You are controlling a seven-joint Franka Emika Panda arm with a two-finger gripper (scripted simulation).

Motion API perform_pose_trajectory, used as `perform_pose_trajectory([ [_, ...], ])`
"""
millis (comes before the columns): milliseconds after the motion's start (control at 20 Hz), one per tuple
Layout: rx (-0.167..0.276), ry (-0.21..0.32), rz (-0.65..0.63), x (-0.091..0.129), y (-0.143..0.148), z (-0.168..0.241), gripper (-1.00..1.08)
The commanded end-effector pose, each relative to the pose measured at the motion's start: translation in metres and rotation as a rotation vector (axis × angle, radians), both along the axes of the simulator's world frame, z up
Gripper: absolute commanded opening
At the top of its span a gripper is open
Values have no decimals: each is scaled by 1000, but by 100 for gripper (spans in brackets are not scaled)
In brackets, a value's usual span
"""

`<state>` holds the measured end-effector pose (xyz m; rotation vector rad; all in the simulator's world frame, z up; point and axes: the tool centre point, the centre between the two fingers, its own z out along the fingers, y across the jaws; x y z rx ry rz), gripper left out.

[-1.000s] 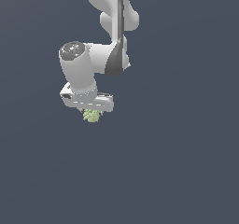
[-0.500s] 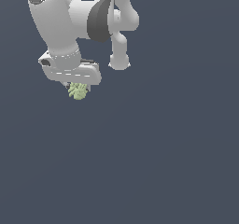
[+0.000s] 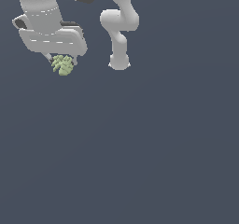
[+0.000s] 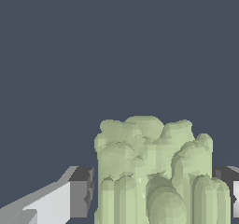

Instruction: Pick up the object and move it to a goal position.

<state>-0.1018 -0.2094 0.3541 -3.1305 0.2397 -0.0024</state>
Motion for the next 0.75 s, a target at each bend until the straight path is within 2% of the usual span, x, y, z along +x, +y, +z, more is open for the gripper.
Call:
perform_pose_trajectory([
  [0, 0, 1, 1, -8, -8, 18, -100],
  [350, -1, 2, 1, -19, -21, 46, -100],
  [700, -2, 2, 1, -19, -23, 49, -100],
])
